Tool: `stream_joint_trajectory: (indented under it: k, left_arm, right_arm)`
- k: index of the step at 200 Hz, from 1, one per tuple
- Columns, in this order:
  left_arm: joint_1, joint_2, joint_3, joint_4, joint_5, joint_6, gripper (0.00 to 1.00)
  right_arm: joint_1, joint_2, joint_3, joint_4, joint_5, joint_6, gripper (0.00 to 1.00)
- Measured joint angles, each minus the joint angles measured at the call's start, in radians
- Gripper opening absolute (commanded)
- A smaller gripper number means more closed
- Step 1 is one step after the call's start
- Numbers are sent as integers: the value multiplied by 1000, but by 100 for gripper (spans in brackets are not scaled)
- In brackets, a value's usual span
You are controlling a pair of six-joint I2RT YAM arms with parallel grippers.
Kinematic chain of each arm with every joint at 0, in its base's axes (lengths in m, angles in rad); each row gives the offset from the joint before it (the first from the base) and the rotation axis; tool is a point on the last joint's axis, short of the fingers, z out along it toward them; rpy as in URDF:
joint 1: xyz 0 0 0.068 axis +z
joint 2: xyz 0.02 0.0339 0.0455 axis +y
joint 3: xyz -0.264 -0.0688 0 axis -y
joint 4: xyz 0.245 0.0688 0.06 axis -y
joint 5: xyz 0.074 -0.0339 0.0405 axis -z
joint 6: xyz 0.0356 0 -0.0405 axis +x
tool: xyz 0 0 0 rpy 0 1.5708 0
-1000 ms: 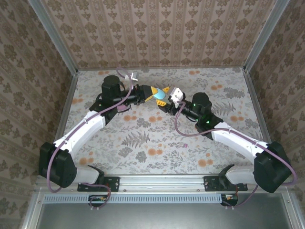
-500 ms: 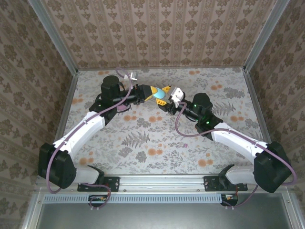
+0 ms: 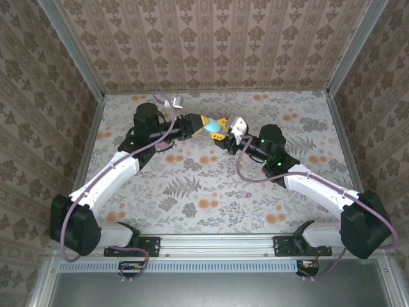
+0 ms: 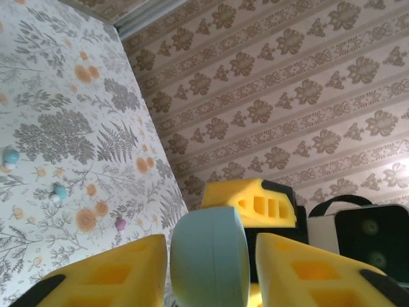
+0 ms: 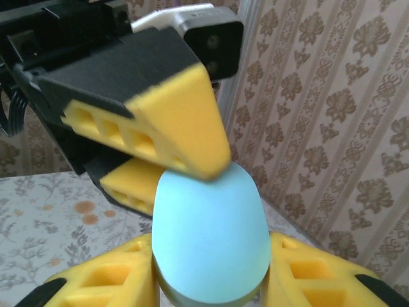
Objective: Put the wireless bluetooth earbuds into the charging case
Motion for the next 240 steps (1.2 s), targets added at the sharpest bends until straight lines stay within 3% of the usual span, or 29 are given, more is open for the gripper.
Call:
stream_joint_trajectory:
  k: [15, 31, 69, 97, 148, 240]
  left_arm:
    - [10, -50, -24, -18, -24, 95, 67]
    - [18, -123, -60, -29, -37, 258, 70]
    - [29, -322, -212, 5, -15, 700, 71]
    - [61, -309, -219, 0, 64, 882, 71]
    - [55, -207, -209, 28, 159, 950, 72]
    - [6, -161, -160, 127, 215, 916, 62]
  right_arm:
    - [-32, -5, 7, -35, -72, 33, 32]
    - [-64, -4, 41, -103, -165, 72, 31]
    - [-109, -2, 121, -179, -373, 150, 32]
    - [-113, 8, 150, -219, -481, 177, 32]
    - [-110, 17, 172, -266, -555, 180, 32]
    - [-97, 25, 180, -273, -564, 179, 33]
